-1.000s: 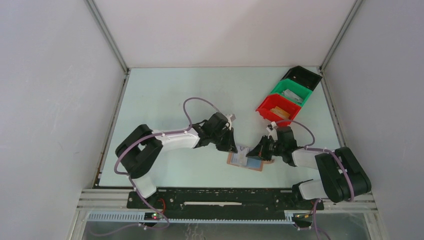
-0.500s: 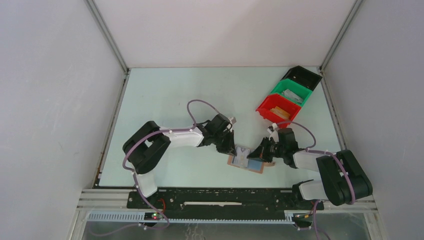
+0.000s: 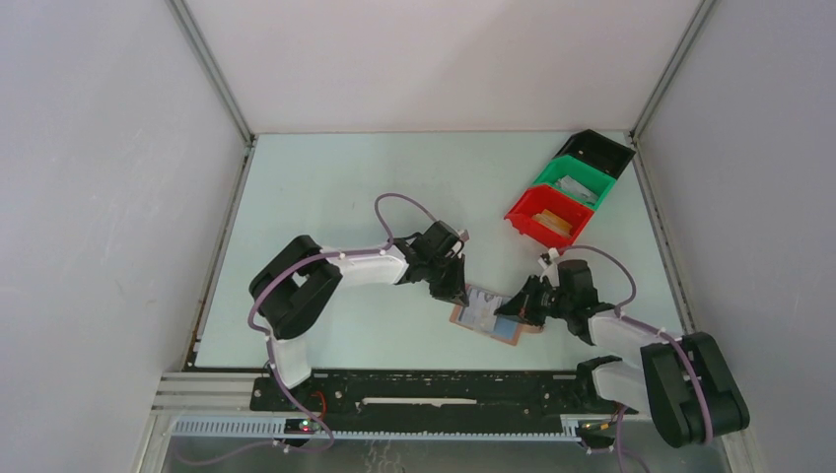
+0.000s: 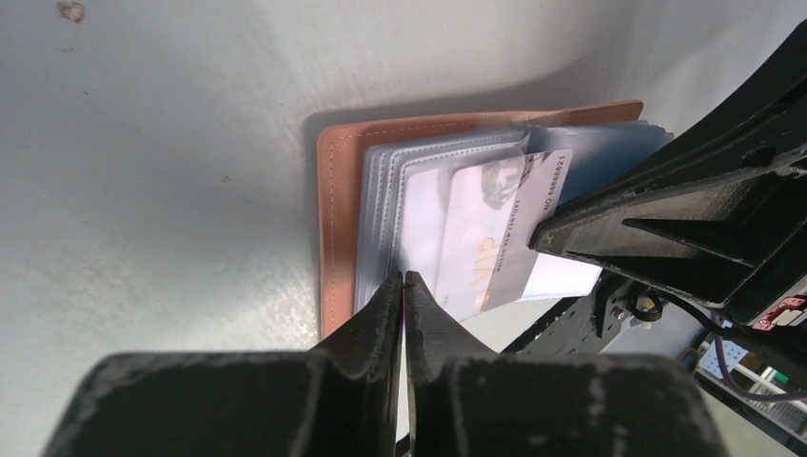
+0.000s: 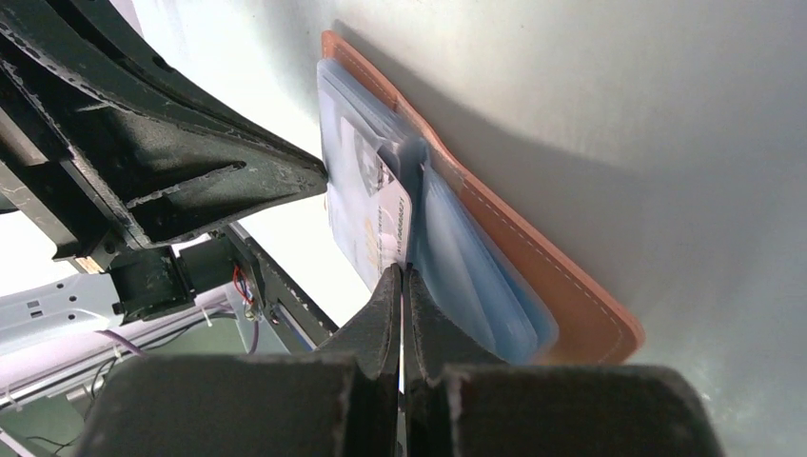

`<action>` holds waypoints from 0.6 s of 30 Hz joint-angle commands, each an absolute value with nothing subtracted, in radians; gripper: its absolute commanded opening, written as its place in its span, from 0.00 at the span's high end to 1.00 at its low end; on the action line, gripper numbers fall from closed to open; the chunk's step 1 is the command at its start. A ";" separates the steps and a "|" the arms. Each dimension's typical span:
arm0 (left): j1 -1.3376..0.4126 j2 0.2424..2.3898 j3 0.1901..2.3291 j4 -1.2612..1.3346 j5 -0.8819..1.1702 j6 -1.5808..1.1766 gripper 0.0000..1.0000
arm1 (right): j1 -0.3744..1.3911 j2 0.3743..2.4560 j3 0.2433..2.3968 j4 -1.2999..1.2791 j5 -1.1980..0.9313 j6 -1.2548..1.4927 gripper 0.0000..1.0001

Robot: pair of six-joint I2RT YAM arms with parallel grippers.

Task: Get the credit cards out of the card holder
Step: Remove the credit card from the card holder.

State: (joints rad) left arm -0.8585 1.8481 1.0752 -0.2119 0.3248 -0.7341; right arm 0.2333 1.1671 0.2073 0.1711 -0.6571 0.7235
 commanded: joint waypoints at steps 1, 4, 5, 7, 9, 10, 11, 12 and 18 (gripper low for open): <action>-0.852 1.904 1.077 -0.290 0.195 -0.716 0.91 | 0.228 1.114 0.176 0.102 -0.633 0.745 1.00; -0.849 1.905 1.075 -0.290 0.193 -0.718 0.91 | 0.221 1.076 0.165 0.061 -0.611 0.746 1.00; -0.848 1.904 1.074 -0.290 0.193 -0.718 0.91 | 0.218 1.062 0.164 0.045 -0.606 0.744 1.00; -0.845 1.902 1.072 -0.289 0.192 -0.717 0.91 | 0.209 1.024 0.165 0.010 -0.602 0.736 1.00; -0.845 1.898 1.068 -0.290 0.192 -0.716 0.91 | 0.198 0.980 0.168 -0.053 -0.594 0.730 1.00; -0.843 1.896 1.068 -0.289 0.190 -0.715 0.91 | 0.191 0.957 0.170 -0.078 -0.588 0.727 1.00; -0.842 1.895 1.065 -0.290 0.188 -0.715 0.91 | 0.186 0.928 0.173 -0.108 -0.583 0.725 1.00; -0.842 1.891 1.065 -0.289 0.189 -0.715 0.91 | 0.179 0.898 0.175 -0.135 -0.579 0.722 1.00; -0.842 1.862 1.059 -0.270 0.200 -0.713 0.90 | 0.142 0.727 0.228 -0.301 -0.560 0.716 1.00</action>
State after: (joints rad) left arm -0.8562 1.8496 1.0756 -0.2111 0.3252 -0.7422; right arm 0.1619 0.8093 0.1764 -0.1539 -0.5896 0.7380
